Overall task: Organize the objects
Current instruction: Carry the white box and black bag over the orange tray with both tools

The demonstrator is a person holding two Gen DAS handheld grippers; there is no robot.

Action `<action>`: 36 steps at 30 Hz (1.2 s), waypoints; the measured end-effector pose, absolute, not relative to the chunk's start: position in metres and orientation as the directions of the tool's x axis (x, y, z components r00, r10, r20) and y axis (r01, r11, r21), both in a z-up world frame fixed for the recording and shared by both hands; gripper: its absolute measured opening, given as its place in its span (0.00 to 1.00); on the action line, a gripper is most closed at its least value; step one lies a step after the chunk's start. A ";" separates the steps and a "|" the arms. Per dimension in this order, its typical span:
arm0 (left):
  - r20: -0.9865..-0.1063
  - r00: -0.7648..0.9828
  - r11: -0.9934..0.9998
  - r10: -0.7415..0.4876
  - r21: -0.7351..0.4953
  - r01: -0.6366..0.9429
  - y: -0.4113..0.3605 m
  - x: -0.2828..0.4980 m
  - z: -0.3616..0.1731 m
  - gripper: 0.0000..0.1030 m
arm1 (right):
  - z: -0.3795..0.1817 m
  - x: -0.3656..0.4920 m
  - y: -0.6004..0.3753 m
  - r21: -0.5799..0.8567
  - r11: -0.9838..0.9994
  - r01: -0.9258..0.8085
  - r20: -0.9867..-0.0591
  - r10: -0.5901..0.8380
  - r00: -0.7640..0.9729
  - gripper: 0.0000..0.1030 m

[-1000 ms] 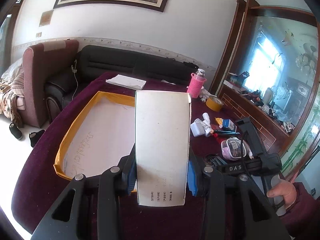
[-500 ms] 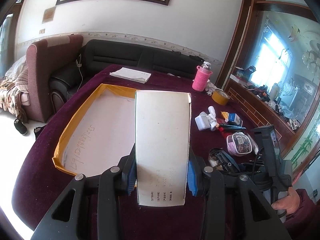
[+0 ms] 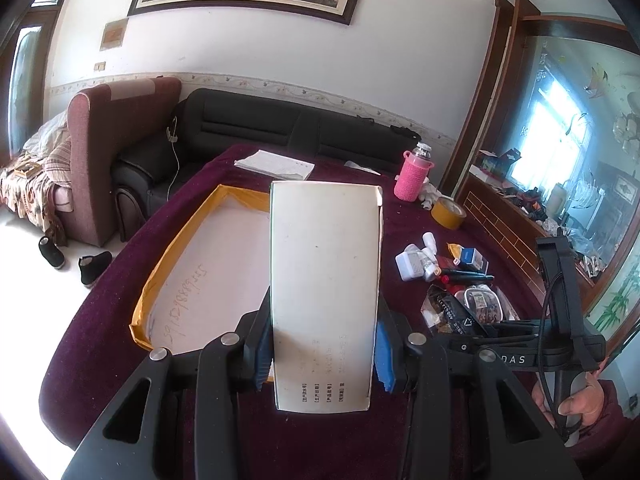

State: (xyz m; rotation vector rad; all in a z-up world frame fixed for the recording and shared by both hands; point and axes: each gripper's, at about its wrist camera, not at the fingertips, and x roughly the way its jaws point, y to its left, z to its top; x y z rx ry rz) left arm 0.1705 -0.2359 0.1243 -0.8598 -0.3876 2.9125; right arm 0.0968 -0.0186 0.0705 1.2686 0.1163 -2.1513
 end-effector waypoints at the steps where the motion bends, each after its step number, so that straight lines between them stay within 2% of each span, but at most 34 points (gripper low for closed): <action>1: -0.534 -0.831 -0.962 0.157 -0.274 -0.006 -0.237 0.167 0.119 0.35 | 0.068 0.097 -0.020 0.238 -0.796 0.556 -0.816 -0.475 -0.330 0.42; 5: -0.560 -0.810 -0.954 0.174 -0.301 0.003 -0.243 0.156 0.104 0.35 | 0.063 0.094 -0.022 0.261 -0.795 0.548 -0.822 -0.481 -0.306 0.42; 17: -0.585 -0.792 -0.947 0.172 -0.319 0.030 -0.260 0.140 0.106 0.35 | 0.080 0.085 -0.038 0.267 -0.778 0.569 -0.811 -0.500 -0.304 0.42; 22: -0.627 -0.766 -0.972 0.146 -0.235 0.008 -0.268 0.106 0.131 0.35 | 0.123 0.070 -0.053 0.232 -0.767 0.599 -0.771 -0.520 -0.368 0.42; 26: -0.666 -0.736 -0.986 0.117 -0.168 -0.004 -0.272 0.056 0.139 0.35 | 0.144 0.030 -0.095 0.265 -0.749 0.607 -0.754 -0.553 -0.354 0.42; 31: -0.759 -0.638 -0.977 0.131 -0.207 0.045 -0.286 -0.022 0.104 0.35 | 0.101 -0.042 -0.163 0.350 -0.779 0.521 -0.823 -0.521 -0.227 0.42; 36: -0.797 -0.577 -0.946 0.178 -0.299 0.121 -0.304 -0.069 0.056 0.35 | 0.057 -0.085 -0.180 0.304 -0.850 0.430 -0.871 -0.431 -0.238 0.42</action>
